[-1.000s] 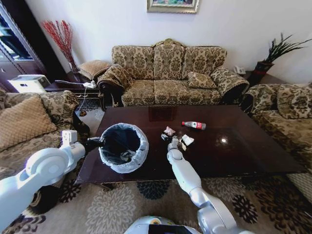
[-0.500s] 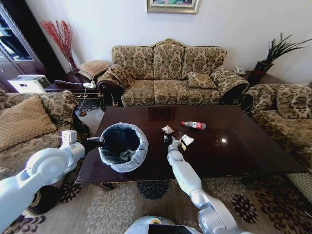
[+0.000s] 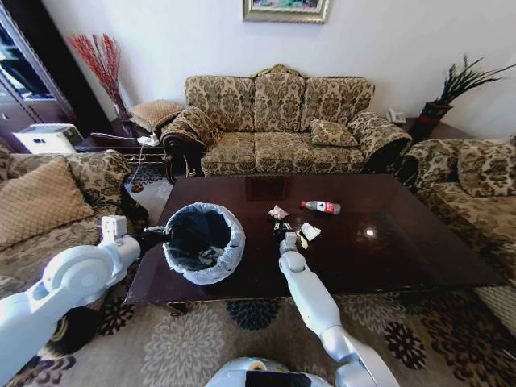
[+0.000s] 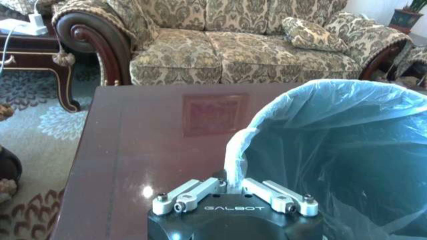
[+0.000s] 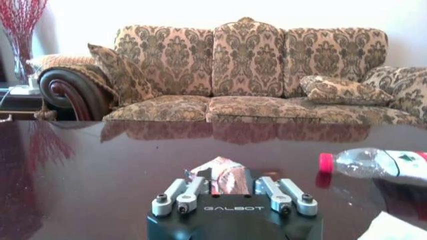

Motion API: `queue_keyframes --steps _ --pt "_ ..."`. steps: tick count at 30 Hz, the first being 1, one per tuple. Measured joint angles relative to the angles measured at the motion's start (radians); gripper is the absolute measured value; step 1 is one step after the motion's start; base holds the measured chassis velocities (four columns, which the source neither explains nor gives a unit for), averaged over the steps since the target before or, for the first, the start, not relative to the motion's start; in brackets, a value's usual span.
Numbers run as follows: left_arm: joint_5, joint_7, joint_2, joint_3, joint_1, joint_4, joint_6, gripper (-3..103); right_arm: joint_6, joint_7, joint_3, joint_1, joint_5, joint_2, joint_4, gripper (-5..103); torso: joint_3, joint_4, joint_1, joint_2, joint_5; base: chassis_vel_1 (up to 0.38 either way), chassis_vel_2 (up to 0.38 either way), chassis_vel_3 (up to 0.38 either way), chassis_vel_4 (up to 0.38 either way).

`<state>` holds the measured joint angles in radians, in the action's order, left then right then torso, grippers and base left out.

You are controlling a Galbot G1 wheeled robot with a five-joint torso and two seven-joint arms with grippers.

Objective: Move to the front of the table and place the trash on the table into the trash bin.

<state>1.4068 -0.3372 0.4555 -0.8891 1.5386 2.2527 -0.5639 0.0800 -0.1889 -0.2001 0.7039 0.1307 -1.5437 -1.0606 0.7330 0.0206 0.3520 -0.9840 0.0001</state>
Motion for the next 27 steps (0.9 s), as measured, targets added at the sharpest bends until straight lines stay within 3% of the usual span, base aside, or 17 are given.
queue_keyframes --steps 1,4,6,11,12,15,17,20,24,27 --pt "0.000 0.000 0.000 0.000 0.000 0.000 0.000 0 0.000 0.000 0.000 0.000 0.000 0.000 0.000 33 0.000 0.0000 0.000 0.000 0.0000 0.000 0.000 0.000 0.000" --pt "-0.001 0.001 0.000 -0.001 0.002 0.002 0.001 0 0.007 0.003 -0.001 -0.037 -0.014 -0.003 0.057 50 0.000 0.0002 0.000 0.000 -0.0001 0.000 0.000 0.000 0.000" --pt "-0.001 0.001 0.000 -0.001 0.002 0.002 0.001 0 0.007 0.003 -0.002 -0.043 -0.014 -0.004 0.066 50 0.000 0.0002 0.000 0.000 -0.0001 0.000 0.000 0.000 0.000" --pt "-0.001 0.001 0.003 0.001 0.003 0.005 0.006 0 0.020 0.027 0.000 -0.093 -0.010 -0.014 0.167 72 0.000 0.0001 0.000 0.000 -0.0001 0.000 0.000 0.000 0.000" --pt "-0.001 0.001 0.003 0.001 0.003 0.005 0.006 0 0.020 0.027 0.000 -0.093 -0.010 -0.014 0.167 72 0.000 0.0001 0.000 0.000 -0.0001 0.000 0.000 0.000 0.000" --pt "-0.001 0.002 0.001 0.004 0.004 0.006 0.007 0 0.044 0.049 0.004 -0.125 -0.016 -0.024 0.239 88 0.000 0.0001 0.000 0.000 -0.0002 0.000 0.000 0.000 0.000" --pt "-0.001 0.002 -0.001 0.004 0.004 0.006 0.007 0 0.051 0.050 0.004 -0.135 -0.019 -0.030 0.259 88 0.000 0.0001 0.000 0.000 -0.0001 0.000 0.000 0.000 0.000" --pt "0.001 0.004 -0.009 0.004 0.003 0.003 0.010 0 0.082 0.062 -0.002 -0.167 -0.028 -0.047 0.325 99 0.000 0.0002 0.000 0.000 -0.0001 0.000 0.000 0.000 0.000" --pt "0.001 0.004 -0.010 0.004 0.003 0.000 0.011 0 0.115 0.060 -0.008 -0.184 -0.058 -0.059 0.376 92 0.000 0.0002 0.000 0.000 -0.0001 0.000 0.000 0.000 0.000" --pt "0.001 0.004 -0.010 0.014 0.000 -0.004 0.011 0 0.123 0.051 -0.010 -0.187 -0.081 -0.059 0.388 80 0.000 0.0001 0.000 0.000 -0.0002 0.000 0.000 0.000 0.000"
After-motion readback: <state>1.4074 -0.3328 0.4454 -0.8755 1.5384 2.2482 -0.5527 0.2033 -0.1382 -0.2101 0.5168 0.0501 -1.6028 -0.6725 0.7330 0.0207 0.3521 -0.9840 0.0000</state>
